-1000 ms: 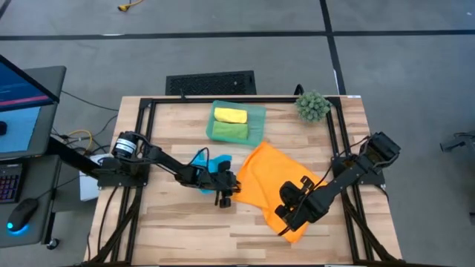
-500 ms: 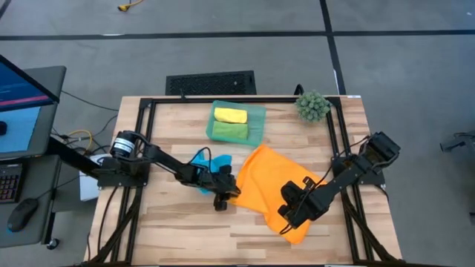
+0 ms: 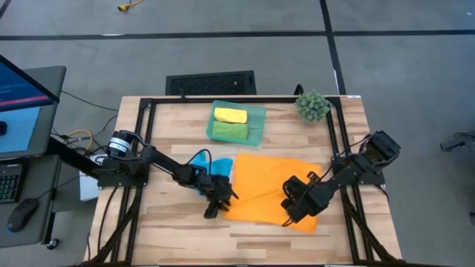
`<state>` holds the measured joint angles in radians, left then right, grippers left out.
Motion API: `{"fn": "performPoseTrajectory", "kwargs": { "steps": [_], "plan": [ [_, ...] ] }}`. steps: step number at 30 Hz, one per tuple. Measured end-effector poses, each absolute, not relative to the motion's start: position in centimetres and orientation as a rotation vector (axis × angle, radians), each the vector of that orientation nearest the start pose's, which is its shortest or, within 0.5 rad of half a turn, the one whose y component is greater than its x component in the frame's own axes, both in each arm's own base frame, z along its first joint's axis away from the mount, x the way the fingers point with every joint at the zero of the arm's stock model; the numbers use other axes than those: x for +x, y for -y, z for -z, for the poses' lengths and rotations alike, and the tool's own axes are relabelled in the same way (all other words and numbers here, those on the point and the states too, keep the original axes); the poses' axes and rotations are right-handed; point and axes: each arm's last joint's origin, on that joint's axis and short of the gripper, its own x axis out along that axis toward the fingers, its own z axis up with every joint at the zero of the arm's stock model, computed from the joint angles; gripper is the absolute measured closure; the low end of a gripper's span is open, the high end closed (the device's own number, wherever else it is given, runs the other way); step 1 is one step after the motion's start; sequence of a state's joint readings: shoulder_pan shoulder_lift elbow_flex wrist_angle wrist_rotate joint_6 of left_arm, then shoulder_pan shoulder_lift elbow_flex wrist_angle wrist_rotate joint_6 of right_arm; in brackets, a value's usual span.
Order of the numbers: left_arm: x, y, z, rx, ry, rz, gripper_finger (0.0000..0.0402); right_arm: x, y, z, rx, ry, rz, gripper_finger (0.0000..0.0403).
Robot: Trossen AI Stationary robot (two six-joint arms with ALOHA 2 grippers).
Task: Roll microfiber towels into tight, uniform cylinder then place into a basket
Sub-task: Roll the orange microfiber cloth
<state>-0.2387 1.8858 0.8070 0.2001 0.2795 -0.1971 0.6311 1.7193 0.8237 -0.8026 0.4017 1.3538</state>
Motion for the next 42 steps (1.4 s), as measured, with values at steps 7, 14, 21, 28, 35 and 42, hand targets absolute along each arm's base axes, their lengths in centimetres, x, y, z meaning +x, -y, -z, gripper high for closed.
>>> {"fn": "performPoseTrajectory", "kwargs": {
  "steps": [7, 14, 21, 28, 35, 42],
  "plan": [
    [31.9, 9.4, -9.4, -0.248, -0.962, 0.473, 0.0291, 22.0, -11.5, -11.7, 0.211, -1.269, 0.747, 0.039],
    [32.8, 9.8, -10.9, -0.215, -0.991, 0.488, 0.0292, 22.2, -14.0, -12.9, 0.155, -1.235, 0.653, 0.0383],
    [32.0, 11.3, -13.4, -0.038, -1.048, 0.299, 0.0292, 21.1, -17.6, -14.2, 0.125, -1.19, 0.541, 0.038],
    [31.7, 13.1, -15.3, 0.074, -0.941, 0.213, 0.0292, 19.4, -20.5, -16.2, 0.046, -1.1, 0.508, 0.0381],
    [31.7, 13.6, -15.5, 0.075, -0.923, 0.275, 0.0285, 17.1, -23.1, -17.6, -0.061, -0.916, 0.44, 0.038],
    [32.1, 13.5, -15.8, 0.098, -0.869, 0.231, 0.0224, 13.5, -23.3, -18.3, -0.076, -0.763, 0.53, 0.0382]
  ]
}}
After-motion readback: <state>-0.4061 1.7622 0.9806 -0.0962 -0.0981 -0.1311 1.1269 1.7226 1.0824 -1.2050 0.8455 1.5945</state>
